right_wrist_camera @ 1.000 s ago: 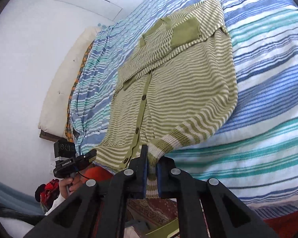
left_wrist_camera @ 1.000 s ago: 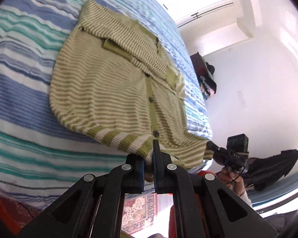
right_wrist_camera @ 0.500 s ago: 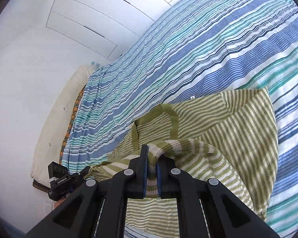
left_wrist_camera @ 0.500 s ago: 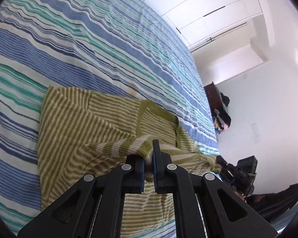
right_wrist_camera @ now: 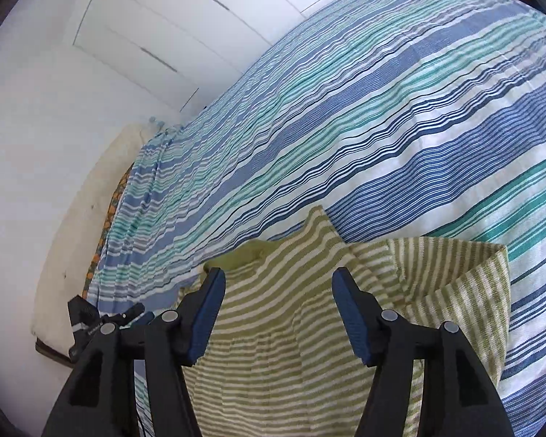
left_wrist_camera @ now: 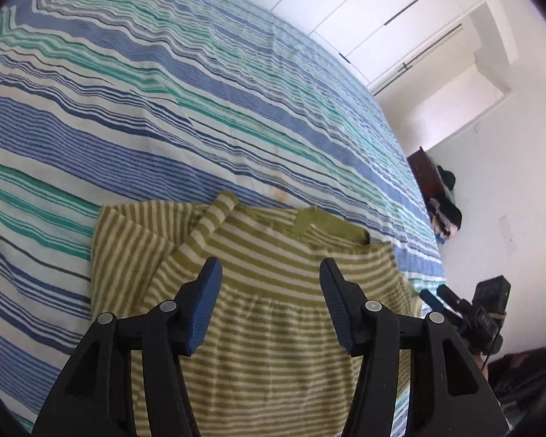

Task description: Fold small clothes

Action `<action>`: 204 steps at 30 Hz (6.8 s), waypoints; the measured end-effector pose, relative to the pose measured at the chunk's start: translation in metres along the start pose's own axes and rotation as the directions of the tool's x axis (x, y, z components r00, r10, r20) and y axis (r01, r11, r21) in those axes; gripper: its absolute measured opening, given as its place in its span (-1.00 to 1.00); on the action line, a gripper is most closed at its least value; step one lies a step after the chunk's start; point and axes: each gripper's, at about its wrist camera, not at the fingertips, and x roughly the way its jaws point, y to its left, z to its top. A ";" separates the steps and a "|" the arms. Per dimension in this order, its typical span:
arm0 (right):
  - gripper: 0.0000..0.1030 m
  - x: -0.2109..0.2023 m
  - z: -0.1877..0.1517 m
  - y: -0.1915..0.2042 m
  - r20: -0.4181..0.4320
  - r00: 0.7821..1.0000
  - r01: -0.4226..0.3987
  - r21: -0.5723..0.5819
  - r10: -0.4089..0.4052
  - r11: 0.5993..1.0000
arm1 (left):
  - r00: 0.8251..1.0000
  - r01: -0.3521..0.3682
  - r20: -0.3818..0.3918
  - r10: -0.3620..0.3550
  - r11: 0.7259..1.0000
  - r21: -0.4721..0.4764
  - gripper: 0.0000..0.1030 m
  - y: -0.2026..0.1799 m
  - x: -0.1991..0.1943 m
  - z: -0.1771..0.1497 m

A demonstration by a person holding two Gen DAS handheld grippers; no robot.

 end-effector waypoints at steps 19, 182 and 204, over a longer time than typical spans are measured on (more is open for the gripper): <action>0.06 -0.025 -0.132 0.006 -0.118 0.892 0.341 -0.457 -0.436 0.822 | 0.949 -0.281 -0.098 0.298 0.946 0.161 0.53 -0.004 -0.014 -0.118; 0.26 0.163 -0.124 0.068 -0.406 0.901 -0.134 0.069 0.151 0.989 | 0.973 -0.020 -0.229 0.000 0.996 -0.086 0.80 0.099 -0.002 -0.037; -0.48 0.000 -0.029 0.189 -0.186 0.979 -0.151 -0.362 0.087 0.920 | 0.968 0.227 -0.129 -0.217 0.972 0.067 -0.66 -0.051 -0.078 -0.002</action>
